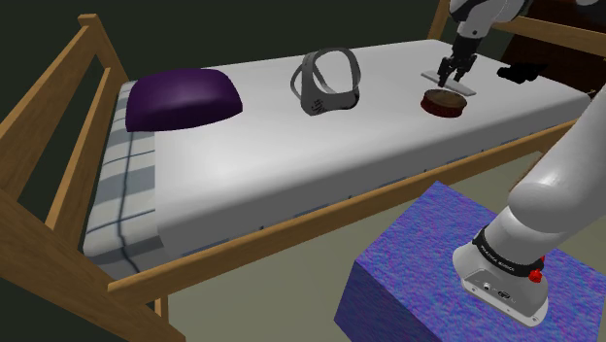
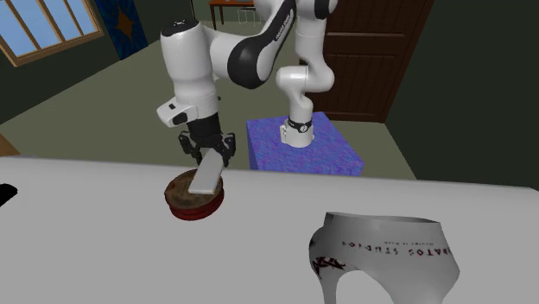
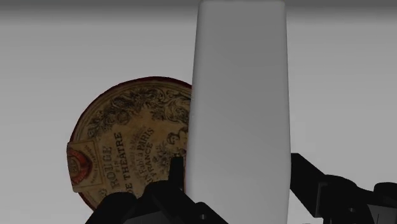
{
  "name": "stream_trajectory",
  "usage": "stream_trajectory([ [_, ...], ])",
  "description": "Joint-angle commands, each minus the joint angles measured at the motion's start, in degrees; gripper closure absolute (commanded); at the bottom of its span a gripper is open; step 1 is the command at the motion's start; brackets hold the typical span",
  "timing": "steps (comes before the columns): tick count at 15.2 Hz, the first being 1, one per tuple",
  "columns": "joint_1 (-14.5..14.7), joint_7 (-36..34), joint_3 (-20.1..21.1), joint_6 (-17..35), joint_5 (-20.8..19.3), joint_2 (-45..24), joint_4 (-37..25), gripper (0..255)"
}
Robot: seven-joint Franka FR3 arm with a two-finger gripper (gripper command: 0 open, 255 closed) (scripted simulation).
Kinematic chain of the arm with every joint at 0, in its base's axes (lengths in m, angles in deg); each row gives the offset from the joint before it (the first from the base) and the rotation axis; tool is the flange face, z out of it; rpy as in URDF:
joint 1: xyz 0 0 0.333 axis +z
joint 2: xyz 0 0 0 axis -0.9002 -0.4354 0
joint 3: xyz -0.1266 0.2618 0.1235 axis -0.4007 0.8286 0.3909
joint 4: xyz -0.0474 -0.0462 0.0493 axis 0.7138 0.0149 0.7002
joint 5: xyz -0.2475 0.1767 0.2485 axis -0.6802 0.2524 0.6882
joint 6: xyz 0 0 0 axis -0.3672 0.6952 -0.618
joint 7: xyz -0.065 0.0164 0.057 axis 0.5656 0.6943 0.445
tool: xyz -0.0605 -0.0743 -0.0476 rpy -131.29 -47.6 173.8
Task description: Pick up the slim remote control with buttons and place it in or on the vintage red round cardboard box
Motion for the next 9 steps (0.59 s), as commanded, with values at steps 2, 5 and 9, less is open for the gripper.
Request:
stream_trajectory([
  [2, -2.70, 4.70, -1.08, -2.17, 3.53, -6.26, -7.41, 255],
  [5, -5.47, 7.82, -1.31, -4.20, 6.12, -11.17, -13.56, 255],
  [9, -5.56, 8.20, -1.04, -1.43, 6.66, -11.94, -11.43, 255],
])
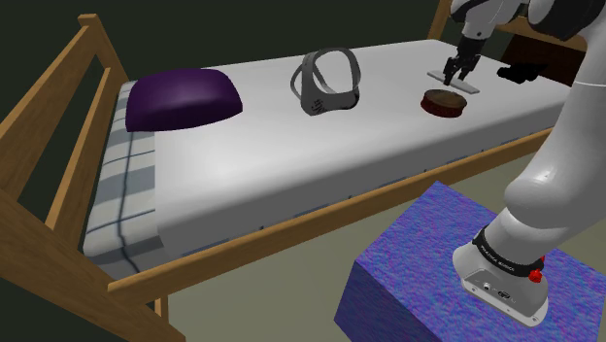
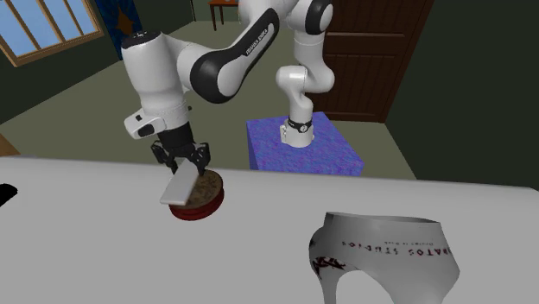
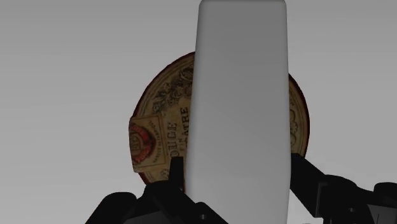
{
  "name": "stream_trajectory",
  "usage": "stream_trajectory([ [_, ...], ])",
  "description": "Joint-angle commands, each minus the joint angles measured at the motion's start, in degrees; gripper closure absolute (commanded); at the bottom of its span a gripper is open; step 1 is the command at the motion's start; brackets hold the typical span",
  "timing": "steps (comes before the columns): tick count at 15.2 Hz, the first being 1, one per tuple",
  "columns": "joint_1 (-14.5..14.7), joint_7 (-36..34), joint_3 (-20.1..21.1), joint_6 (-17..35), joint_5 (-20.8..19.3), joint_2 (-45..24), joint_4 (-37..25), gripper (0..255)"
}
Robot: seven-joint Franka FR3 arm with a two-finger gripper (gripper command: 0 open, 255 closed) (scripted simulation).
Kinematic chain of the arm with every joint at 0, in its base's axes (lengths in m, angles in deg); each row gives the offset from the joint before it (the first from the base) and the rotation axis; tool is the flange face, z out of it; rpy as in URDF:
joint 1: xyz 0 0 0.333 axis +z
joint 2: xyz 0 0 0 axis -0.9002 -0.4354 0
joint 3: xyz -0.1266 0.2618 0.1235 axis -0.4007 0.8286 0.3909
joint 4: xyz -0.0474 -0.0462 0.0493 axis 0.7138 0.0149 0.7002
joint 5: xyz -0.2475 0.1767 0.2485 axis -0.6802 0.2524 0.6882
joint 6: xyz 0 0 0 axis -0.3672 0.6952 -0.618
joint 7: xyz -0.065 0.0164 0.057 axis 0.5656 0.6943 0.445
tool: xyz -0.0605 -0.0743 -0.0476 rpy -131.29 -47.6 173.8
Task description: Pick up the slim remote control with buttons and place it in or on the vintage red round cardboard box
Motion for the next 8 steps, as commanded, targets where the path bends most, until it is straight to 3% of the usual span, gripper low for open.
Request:
stream_trajectory([
  [1, -0.06, 0.26, 0.10, 1.29, 0.30, -0.40, 0.92, 255],
  [8, -0.33, 1.15, 0.63, 5.94, 1.61, -2.28, 3.97, 255],
])
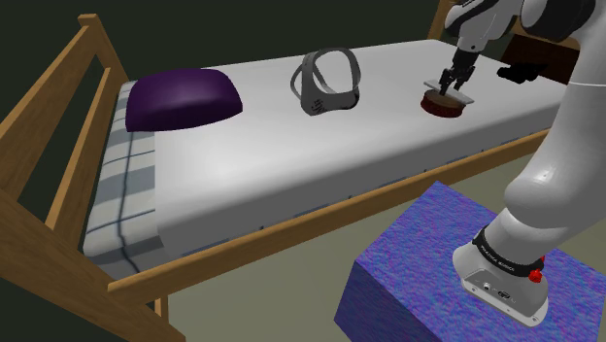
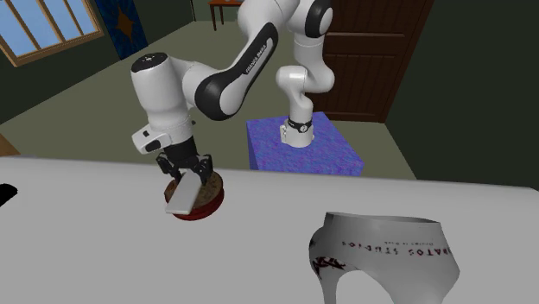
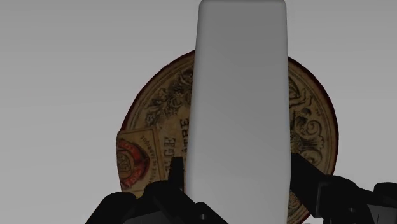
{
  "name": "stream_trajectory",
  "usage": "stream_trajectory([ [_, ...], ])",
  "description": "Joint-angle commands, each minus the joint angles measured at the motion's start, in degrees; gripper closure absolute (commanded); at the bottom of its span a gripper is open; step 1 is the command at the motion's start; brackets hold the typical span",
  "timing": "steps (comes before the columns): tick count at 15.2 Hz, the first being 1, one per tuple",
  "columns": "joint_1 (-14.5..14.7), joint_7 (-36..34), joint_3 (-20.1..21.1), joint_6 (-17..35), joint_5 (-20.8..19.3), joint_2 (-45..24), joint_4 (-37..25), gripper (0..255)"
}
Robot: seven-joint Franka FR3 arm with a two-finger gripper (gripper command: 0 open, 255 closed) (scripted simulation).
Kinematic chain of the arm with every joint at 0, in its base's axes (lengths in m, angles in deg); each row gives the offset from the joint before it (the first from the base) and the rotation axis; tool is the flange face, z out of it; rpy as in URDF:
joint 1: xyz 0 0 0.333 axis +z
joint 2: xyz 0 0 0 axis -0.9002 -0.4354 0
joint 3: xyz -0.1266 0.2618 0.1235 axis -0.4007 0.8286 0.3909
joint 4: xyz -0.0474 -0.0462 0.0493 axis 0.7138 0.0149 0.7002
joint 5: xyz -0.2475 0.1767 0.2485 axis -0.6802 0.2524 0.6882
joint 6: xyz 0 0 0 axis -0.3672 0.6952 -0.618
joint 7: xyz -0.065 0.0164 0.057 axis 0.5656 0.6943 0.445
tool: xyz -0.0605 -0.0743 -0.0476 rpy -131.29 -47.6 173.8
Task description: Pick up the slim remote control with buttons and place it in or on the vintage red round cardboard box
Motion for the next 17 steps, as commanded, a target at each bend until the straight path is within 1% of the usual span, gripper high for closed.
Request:
stream_trajectory([
  [1, -0.15, 0.39, 0.27, 1.85, 0.64, -0.93, 1.02, 255],
  [9, -0.15, 0.39, 0.27, 1.85, 0.64, -0.93, 1.02, 255],
  [10, -0.14, 0.38, 0.27, 1.85, 0.63, -0.91, 1.04, 0],
  [15, -0.15, 0.39, 0.27, 1.85, 0.64, -0.93, 1.02, 0],
  [17, 0.09, -0.28, -0.18, -1.41, -0.40, 0.58, -0.95, 0],
])
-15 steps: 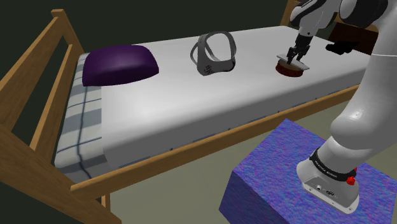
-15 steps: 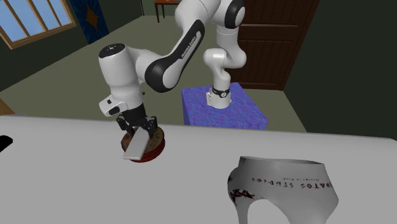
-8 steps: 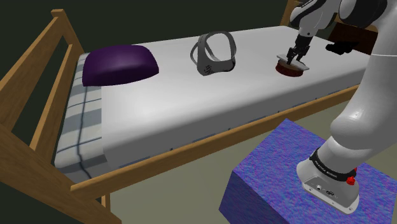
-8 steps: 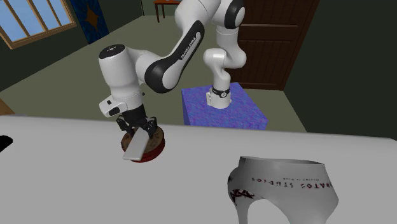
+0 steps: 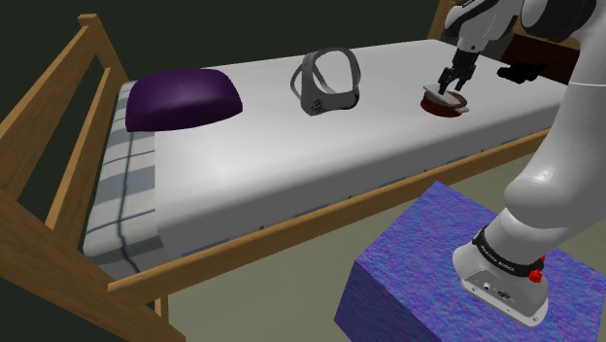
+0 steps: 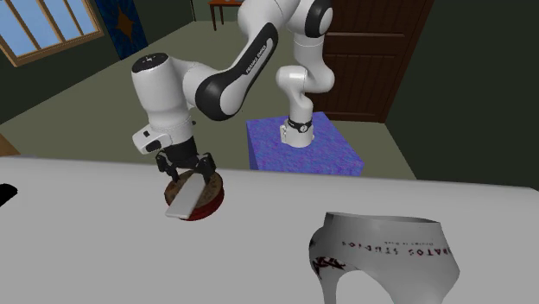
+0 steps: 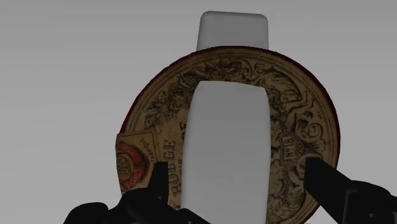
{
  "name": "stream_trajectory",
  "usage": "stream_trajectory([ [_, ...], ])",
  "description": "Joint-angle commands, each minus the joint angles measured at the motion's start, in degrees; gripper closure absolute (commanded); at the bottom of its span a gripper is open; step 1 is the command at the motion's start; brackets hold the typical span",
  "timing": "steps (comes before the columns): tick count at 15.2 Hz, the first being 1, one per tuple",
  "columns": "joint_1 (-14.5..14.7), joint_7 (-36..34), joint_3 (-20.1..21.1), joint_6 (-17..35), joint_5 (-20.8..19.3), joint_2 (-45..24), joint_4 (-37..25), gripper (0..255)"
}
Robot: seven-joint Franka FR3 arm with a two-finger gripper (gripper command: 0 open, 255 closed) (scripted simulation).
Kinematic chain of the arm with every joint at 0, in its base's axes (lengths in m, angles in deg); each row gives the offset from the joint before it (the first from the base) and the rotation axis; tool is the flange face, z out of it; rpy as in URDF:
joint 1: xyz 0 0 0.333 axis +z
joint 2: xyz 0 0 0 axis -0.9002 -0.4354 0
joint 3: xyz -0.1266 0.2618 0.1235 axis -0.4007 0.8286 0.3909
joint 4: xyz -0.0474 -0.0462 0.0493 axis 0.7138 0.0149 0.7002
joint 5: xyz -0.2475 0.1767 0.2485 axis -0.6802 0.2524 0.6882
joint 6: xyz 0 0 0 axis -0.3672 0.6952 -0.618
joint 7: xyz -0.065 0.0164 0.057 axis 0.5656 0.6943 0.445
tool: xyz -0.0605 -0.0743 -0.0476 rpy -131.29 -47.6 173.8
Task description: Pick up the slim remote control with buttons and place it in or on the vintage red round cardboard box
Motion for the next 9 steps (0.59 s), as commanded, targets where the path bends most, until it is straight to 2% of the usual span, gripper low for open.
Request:
stream_trajectory([
  [1, 0.13, -0.60, -0.35, -3.29, -0.83, 1.11, -2.35, 0],
  [2, 0.17, -0.81, -0.48, -4.63, -1.16, 1.57, -3.29, 0],
  [9, 0.17, -0.81, -0.48, -4.63, -1.16, 1.57, -3.29, 0],
])
